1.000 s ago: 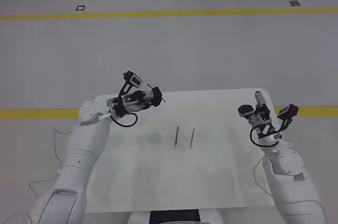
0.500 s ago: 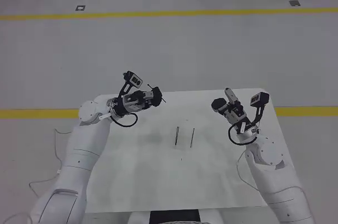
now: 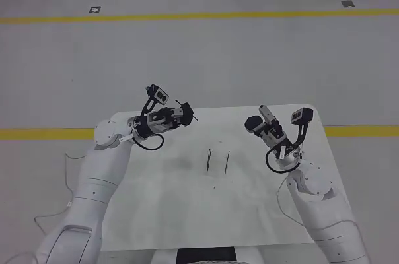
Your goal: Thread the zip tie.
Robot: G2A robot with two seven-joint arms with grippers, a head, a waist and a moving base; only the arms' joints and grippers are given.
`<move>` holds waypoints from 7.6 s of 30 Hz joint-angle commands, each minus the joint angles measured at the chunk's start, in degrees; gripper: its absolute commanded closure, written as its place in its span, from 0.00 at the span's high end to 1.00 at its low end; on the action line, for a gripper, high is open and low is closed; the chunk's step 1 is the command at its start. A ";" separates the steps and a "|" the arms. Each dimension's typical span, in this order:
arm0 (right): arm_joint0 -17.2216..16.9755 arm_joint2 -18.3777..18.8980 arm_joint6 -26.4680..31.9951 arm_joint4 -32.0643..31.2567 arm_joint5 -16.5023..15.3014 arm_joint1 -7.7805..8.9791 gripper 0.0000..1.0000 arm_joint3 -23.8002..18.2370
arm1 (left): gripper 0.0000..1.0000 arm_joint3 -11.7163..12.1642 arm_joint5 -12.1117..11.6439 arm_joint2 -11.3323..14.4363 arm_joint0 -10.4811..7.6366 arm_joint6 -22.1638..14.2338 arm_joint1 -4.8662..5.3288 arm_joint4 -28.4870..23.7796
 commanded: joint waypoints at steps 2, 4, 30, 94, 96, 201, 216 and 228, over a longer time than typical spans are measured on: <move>0.52 -2.14 1.70 -0.94 0.47 -0.19 1.00 -0.52 | 0.00 -0.93 -1.03 0.16 0.49 0.95 0.48 3.53; 0.87 -3.35 3.31 -1.68 1.16 -0.25 1.00 -0.42 | 0.00 -1.11 -1.54 0.47 0.71 1.42 0.82 6.03; 2.76 -10.23 6.81 -1.00 1.81 -1.23 1.00 -0.01 | 0.00 -2.60 -3.91 4.71 1.30 9.45 1.94 13.26; 4.65 -13.92 4.17 -4.58 4.70 -2.53 0.09 2.66 | 0.00 -3.05 -4.29 10.41 0.51 8.74 6.23 10.74; 4.55 -13.88 4.15 -4.56 4.74 -2.54 0.10 2.59 | 0.00 -3.12 -4.28 10.54 0.57 8.86 6.35 10.63; 0.53 -15.46 -14.61 -9.40 4.49 -5.21 0.00 0.20 | 0.38 -17.56 -6.23 8.17 11.66 38.76 4.45 26.11; 0.60 -15.42 -14.48 -10.35 4.86 -5.65 0.00 0.46 | 0.11 -16.58 -6.23 8.26 11.60 38.23 2.86 26.94; 0.82 -15.25 -14.89 -10.66 4.57 -6.04 0.00 0.95 | 0.11 -15.85 -6.23 7.48 11.90 37.31 2.06 27.65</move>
